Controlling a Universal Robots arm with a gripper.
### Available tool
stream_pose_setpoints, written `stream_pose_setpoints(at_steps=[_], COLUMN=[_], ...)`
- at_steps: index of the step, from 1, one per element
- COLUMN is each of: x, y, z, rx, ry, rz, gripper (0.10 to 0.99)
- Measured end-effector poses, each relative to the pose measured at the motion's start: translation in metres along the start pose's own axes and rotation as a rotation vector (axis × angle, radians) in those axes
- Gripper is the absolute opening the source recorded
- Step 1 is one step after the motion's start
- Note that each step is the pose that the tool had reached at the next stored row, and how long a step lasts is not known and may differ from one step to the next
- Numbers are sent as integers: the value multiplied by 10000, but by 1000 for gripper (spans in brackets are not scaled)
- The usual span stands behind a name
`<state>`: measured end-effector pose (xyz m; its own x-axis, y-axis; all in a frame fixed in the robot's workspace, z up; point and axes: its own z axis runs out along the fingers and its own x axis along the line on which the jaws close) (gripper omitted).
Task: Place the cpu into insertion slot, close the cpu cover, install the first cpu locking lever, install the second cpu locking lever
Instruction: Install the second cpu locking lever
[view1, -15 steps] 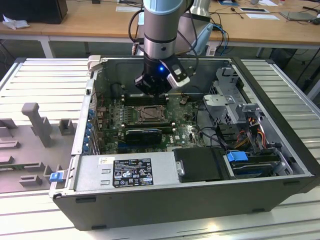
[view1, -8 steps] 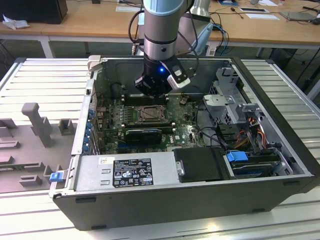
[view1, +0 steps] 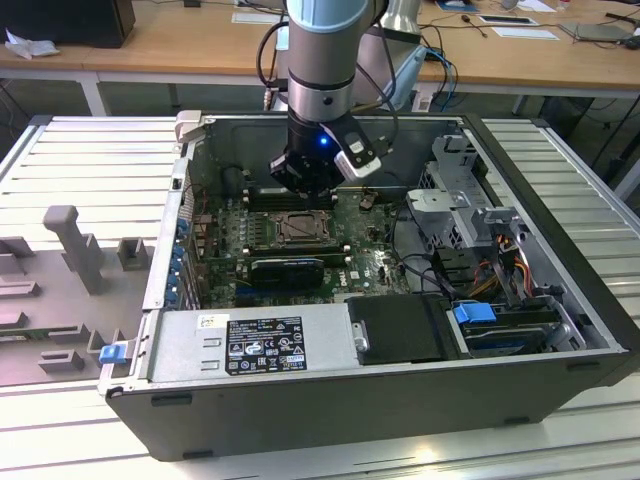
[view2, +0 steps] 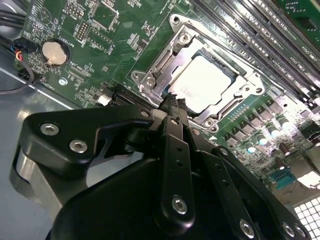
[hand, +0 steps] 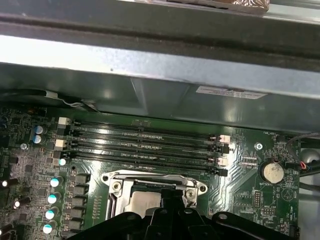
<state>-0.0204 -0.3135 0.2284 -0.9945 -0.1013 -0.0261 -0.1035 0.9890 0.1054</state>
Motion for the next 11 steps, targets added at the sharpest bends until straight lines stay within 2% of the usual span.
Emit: stream_pose_setpoints(at_steps=[4, 6, 11], x=[-3, -3, 10], y=[11, 2, -113], z=[-104, -113, -123], rx=[6, 4, -1], ry=[-1, -3, -2], rz=[0, -3, 1], gripper=[106, 106, 106])
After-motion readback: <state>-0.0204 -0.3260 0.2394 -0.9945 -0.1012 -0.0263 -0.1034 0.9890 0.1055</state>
